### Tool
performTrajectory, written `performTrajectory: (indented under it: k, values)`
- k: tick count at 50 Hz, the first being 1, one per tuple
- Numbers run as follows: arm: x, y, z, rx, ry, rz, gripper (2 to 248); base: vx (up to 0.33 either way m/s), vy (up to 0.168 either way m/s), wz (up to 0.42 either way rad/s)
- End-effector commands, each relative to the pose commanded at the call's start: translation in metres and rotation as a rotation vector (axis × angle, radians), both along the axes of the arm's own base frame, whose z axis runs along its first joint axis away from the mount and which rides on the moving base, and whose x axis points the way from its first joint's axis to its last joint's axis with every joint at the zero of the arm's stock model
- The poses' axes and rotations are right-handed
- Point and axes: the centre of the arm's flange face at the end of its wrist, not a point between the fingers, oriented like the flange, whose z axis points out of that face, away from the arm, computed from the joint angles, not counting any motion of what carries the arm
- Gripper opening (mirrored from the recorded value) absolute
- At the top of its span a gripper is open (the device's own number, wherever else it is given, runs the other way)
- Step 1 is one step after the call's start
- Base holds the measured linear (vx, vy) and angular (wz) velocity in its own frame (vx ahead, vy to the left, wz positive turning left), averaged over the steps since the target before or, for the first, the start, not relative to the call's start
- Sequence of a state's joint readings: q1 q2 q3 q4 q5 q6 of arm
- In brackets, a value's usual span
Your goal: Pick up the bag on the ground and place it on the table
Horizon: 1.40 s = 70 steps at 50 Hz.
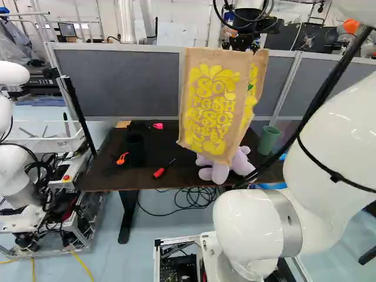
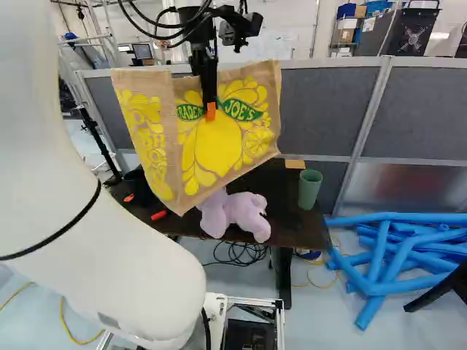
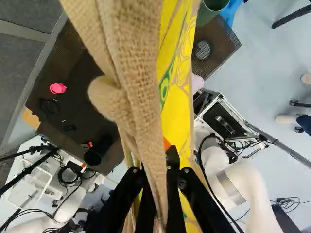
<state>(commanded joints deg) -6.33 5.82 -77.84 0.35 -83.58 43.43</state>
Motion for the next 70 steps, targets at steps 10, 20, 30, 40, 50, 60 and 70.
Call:
performTrajectory:
  k: [10, 20, 30, 40, 50, 60, 70]
  values:
    - [0.011, -0.003, 0.000, 0.000, 0.002, -0.004, 21, 0.000, 0.000, 0.000]
    - [0.022, -0.005, 0.000, 0.000, 0.003, -0.006, 21, 0.000, 0.000, 0.000]
    - [0.033, -0.006, 0.000, 0.000, 0.004, -0.006, 21, 0.000, 0.000, 0.000]
    - [0.044, -0.006, 0.000, 0.000, 0.004, -0.003, 21, 0.000, 0.000, 0.000]
    - [0.057, -0.006, 0.000, 0.000, 0.003, 0.000, 21, 0.000, 0.000, 0.000]
    - [0.067, -0.006, 0.000, 0.000, 0.002, 0.003, 21, 0.000, 0.000, 0.000]
    - [0.069, -0.006, 0.000, 0.000, 0.001, 0.003, 21, 0.000, 0.000, 0.000]
